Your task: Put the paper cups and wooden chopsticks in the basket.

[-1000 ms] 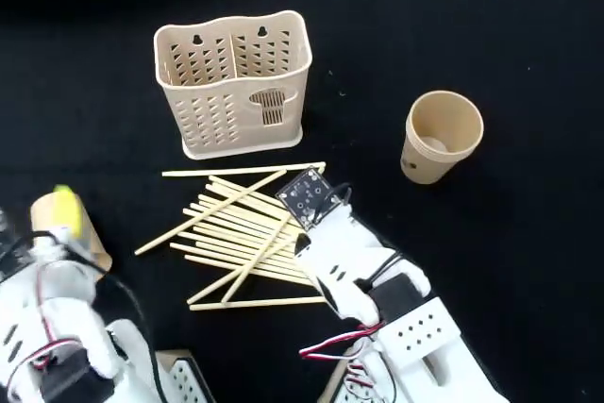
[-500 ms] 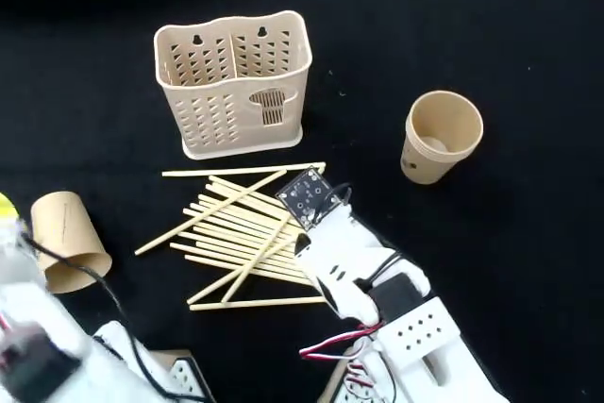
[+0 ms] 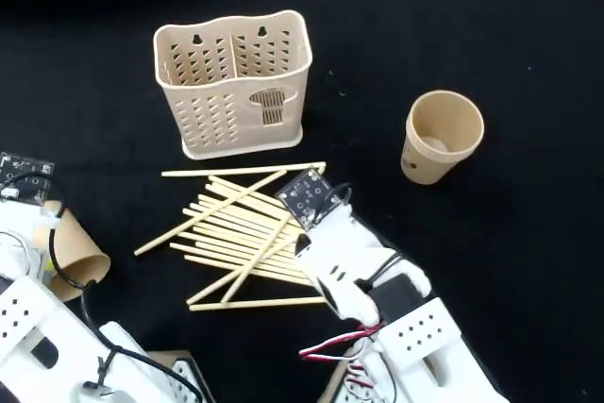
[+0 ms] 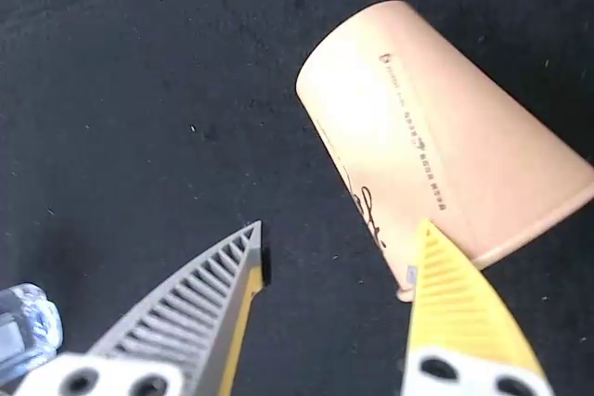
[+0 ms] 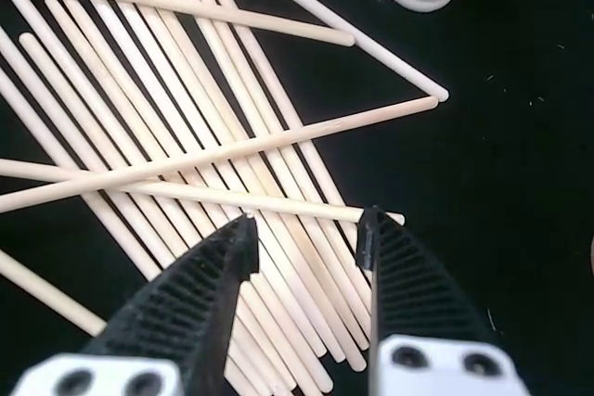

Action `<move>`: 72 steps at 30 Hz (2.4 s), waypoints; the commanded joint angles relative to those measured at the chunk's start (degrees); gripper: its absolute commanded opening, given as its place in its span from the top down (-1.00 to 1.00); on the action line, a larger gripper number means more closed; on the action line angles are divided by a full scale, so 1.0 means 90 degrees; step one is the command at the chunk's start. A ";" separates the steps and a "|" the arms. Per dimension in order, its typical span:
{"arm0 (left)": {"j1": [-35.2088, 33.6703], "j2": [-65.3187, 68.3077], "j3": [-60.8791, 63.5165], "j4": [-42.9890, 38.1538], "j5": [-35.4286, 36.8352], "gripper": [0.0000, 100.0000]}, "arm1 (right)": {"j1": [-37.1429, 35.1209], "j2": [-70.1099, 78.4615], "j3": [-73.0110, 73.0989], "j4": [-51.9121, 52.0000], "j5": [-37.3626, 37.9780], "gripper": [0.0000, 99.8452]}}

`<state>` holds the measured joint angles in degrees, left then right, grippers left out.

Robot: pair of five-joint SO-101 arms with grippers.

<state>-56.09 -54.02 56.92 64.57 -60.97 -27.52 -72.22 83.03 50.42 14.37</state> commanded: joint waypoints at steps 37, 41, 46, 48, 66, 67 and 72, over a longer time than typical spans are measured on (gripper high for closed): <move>-0.0601 -0.5490 0.4088 -0.0596 -0.1309 0.49 | -0.0078 0.0024 -0.0044 -0.0098 0.0010 0.62; -0.0454 -0.5529 0.3912 -0.0625 -0.0674 0.55 | -0.0078 0.0034 -0.0044 -0.0098 0.0010 0.62; 0.0024 -0.5568 0.3385 -0.0078 -0.0342 0.90 | -0.0078 0.0034 -0.0044 -0.0098 0.0010 0.62; 0.0161 -0.5578 0.2994 0.0254 0.0039 0.93 | -0.0068 0.0034 -0.0044 -0.0098 0.0010 0.62; 0.2574 -0.3184 -0.1138 0.1241 0.4327 0.94 | 0.0596 0.0034 -0.2193 0.1123 -0.0039 0.61; 0.2740 -0.2774 -0.1392 0.1368 0.4581 0.94 | 0.0596 0.0034 -0.2515 0.1299 -0.0039 0.61; 0.4332 -0.1289 -0.2613 0.2295 0.5529 0.94 | 0.0527 0.0044 -0.3365 0.1690 -0.0039 0.61</move>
<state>-25.67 -72.13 40.48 81.89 -15.78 -23.21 -72.22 58.24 64.57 14.37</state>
